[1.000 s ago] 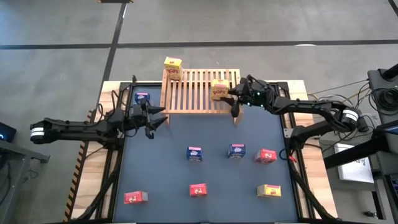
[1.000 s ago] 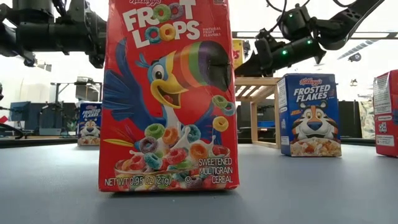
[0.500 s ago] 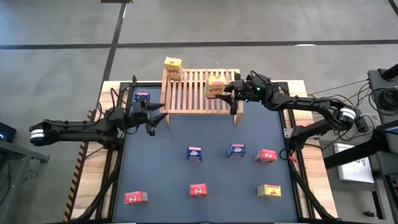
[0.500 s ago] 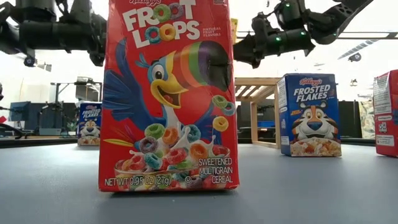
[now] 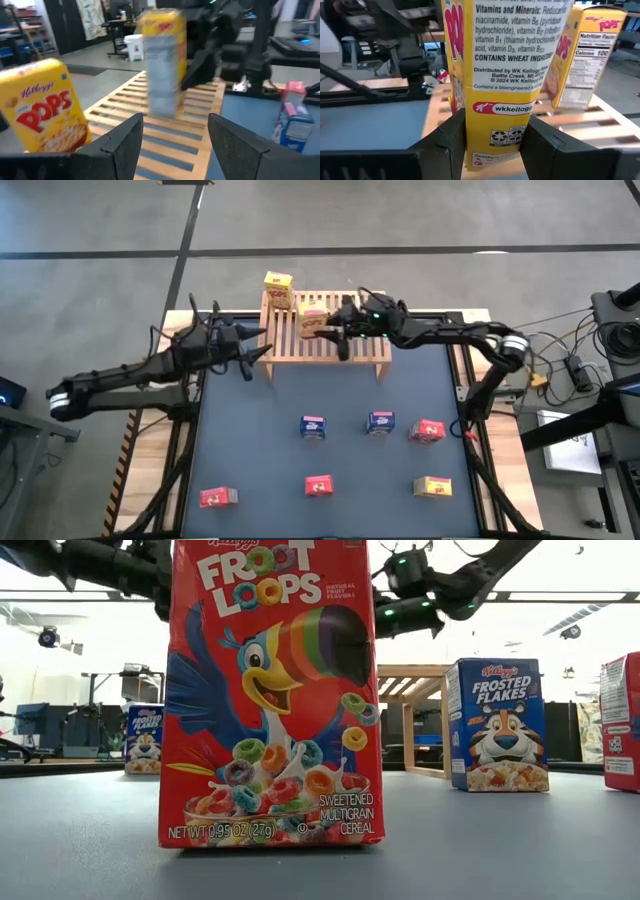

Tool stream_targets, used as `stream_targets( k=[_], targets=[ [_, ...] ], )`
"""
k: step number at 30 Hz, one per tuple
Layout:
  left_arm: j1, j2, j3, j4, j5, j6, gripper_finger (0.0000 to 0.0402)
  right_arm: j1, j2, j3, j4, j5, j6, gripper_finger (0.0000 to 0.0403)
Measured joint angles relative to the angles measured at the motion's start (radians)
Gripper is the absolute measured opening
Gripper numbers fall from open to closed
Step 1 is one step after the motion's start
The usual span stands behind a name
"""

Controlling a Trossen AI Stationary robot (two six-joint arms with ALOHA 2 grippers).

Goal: Stack cereal on shelf
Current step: Put the top yellow cereal box on the shelf aligned with the other yellow cereal box

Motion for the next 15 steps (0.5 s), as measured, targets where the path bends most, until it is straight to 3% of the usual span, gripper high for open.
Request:
stream_targets(
  k=[4, 15],
  targets=[
    [0.007, -0.023, 0.009, -0.015, 0.093, 0.004, 0.0207, 0.005, 0.108, 0.143, -0.067, -0.001, -0.011, 0.0144],
    [0.007, -0.153, -0.126, 0.023, 0.098, -0.071, 0.0207, 0.004, 0.308, 0.382, -0.176, 0.008, -0.026, 0.0143]
  ],
)
